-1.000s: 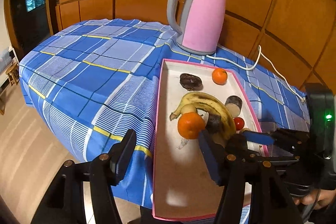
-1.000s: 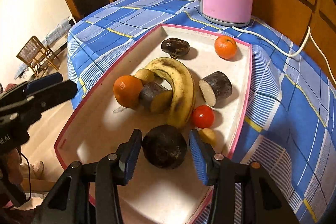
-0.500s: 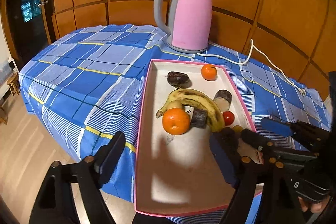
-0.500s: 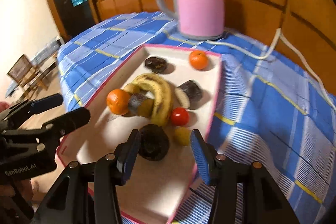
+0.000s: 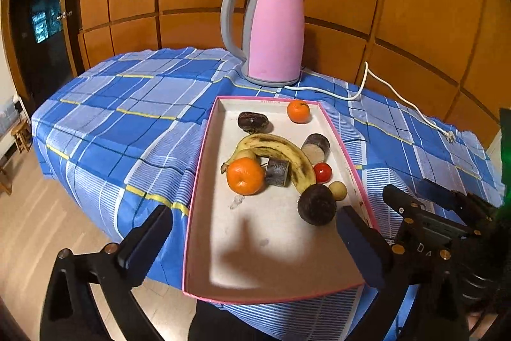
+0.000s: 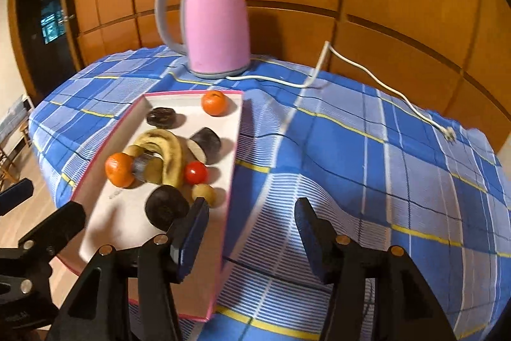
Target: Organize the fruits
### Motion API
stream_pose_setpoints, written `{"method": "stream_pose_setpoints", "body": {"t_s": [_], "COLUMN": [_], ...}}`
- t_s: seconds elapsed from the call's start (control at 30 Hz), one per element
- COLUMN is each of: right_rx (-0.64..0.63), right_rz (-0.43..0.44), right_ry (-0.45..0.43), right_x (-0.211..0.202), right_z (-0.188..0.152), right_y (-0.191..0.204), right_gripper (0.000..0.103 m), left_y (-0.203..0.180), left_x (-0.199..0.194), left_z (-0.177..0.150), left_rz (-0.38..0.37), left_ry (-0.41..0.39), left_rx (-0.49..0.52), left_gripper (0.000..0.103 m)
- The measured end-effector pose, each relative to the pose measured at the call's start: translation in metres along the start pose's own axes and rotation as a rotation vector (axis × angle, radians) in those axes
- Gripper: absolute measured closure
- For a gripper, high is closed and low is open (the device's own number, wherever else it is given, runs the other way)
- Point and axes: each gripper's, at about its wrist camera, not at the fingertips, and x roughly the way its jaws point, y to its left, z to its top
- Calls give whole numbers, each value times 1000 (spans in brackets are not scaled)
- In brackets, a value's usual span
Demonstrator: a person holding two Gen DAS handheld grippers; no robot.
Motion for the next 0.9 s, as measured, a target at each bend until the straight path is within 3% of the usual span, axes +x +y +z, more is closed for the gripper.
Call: {"method": "stream_pose_setpoints", "body": {"t_s": [0.33,0.9], "right_rx": [-6,-15], "right_rz": [-8,0], "right_ry": [-26,-32], "right_x": [-11,-13], "right_z": [-6,-7], "right_y": [1,3], "right_gripper": [46,46], "left_y": [-2,-1], "left_x": [-5,-6], "left_z": [0,0], "left_rz": [96,104], "left_ry": [-39,-51], "left_rx": [6,-5], "left_gripper": [0,0]}}
